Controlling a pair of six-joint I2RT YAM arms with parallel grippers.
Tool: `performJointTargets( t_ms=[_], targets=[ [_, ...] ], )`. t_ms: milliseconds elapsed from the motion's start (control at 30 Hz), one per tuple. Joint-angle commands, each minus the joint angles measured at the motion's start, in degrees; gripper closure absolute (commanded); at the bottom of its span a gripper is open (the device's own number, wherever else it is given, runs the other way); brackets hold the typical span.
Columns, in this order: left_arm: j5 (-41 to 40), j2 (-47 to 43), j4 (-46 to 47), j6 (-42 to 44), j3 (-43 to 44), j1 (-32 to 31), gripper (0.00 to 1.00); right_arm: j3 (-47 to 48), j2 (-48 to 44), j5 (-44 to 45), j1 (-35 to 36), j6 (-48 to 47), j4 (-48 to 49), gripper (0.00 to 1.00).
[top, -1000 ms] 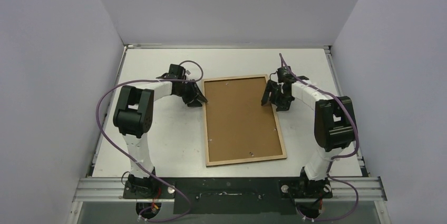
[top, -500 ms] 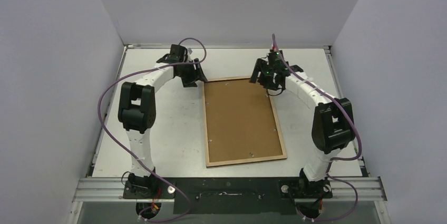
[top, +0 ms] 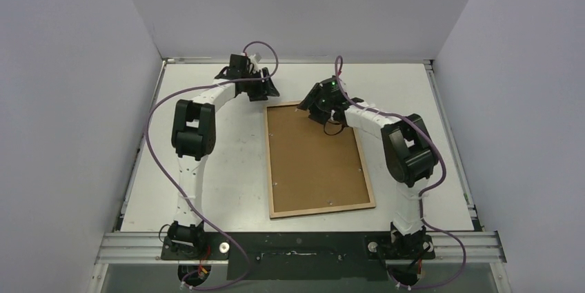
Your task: Put the photo into the frame
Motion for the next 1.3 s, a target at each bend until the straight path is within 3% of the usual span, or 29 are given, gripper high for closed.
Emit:
performJointTargets(
  t_ms=[0,500,1267],
  targets=[
    [4.91,2.46,5.1,0.28,5.31,-0.37,0.45,2.01,2.47,5.18,0.28,6.42,6.04,0.44],
    [11.81,4.4,3.45,3.18,5.05,0.06,0.56,8.56,12.67,3.46,1.07,12.77,9.06,0.49],
    [16.92,5.82,1.76,4.17,5.29,0.42,0.64,9.13,16.91,4.08,2.45,17.93,11.79,0.51]
  ],
)
